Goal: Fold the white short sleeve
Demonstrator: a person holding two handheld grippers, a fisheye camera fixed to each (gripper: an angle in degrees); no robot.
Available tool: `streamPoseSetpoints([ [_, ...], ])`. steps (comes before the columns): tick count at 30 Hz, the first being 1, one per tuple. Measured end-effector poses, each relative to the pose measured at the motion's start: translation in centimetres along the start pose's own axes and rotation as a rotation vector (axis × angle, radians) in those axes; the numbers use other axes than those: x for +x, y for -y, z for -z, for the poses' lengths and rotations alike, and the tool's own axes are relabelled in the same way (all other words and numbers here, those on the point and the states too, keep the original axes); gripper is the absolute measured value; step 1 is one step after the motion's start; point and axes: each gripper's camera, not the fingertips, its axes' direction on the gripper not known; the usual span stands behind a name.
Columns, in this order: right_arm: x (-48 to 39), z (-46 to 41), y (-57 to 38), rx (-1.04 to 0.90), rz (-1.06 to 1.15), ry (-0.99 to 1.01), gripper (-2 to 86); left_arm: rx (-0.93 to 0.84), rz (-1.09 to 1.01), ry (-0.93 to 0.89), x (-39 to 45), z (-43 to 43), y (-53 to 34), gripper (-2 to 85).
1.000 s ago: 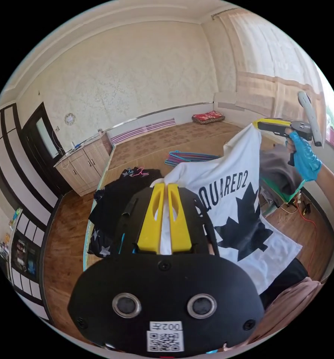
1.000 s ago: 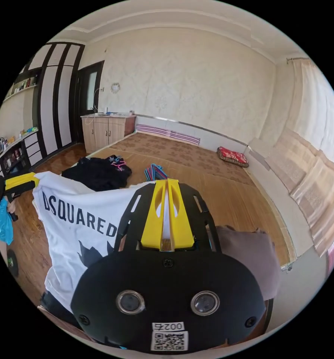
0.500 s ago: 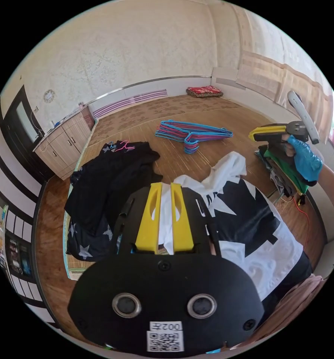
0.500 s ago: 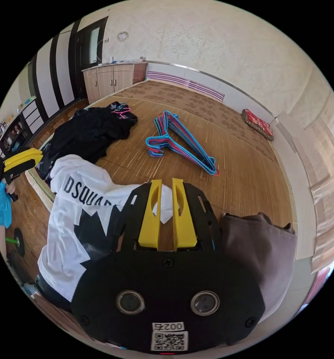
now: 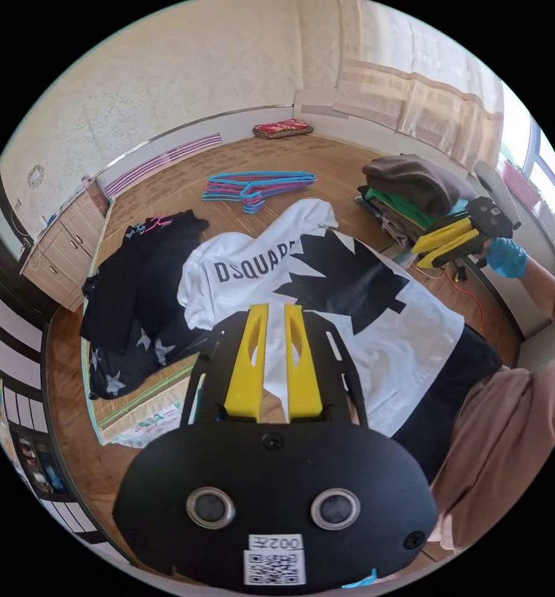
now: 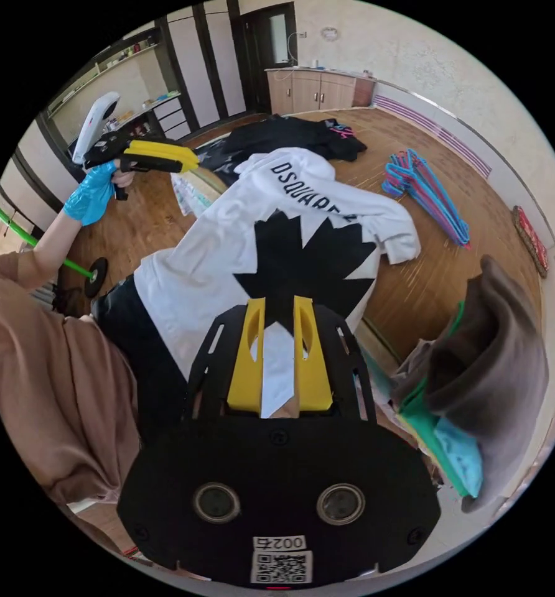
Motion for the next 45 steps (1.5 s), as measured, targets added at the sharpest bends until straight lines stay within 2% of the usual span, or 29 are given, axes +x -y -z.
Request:
streamPoseSetpoints([
  [3, -2.3, -1.4, -3.8, -0.035, 0.002, 0.053, 10.8, -0.035, -0.006, -0.028, 1.6, -0.1, -3.0, 1.2],
  [9, -4.0, -3.7, -9.1, -0.047, -0.138, -0.029, 11.4, -0.045, 0.000, -0.116, 3.8, -0.2, -8.0, 3.7],
  [12, -4.8, -4.3, -10.7, 0.002, -0.196, -0.032, 9.9, -0.047, -0.001, -0.165, 4.3, 0.0, -9.8, 5.2],
  [16, -6.0, -4.8, -12.0, 0.052, -0.242, 0.006, 3.2, -0.052, -0.031, -0.197, 4.9, 0.9, -12.2, 6.0],
  [20, -7.8, -4.9, -13.1, 0.093, -0.255, -0.077, -0.4, -0.066, -0.051, -0.174, 5.1, 1.7, -14.1, 6.1],
  [30, -9.7, -2.1, -17.4, 0.236, -0.415, -0.339, -0.9, -0.057, -0.022, -0.115, 4.6, 3.3, -17.4, 7.5],
  [34, -9.4, -2.8, -18.8, 0.242, -0.472, -0.267, -0.6, -0.059, 0.041, -0.094, 3.3, 3.3, -19.5, 7.9],
  [37, -10.1, -3.7, -19.5, 0.232, -0.436, -0.211, 0.6, -0.070, 0.102, -0.037, 2.6, 2.8, -20.8, 8.4],
  [45, -12.6, -4.8, -24.4, 0.227, -0.310, -0.076, 11.0, -0.124, 0.252, 0.000, 1.2, 0.0, -24.4, 8.9],
])
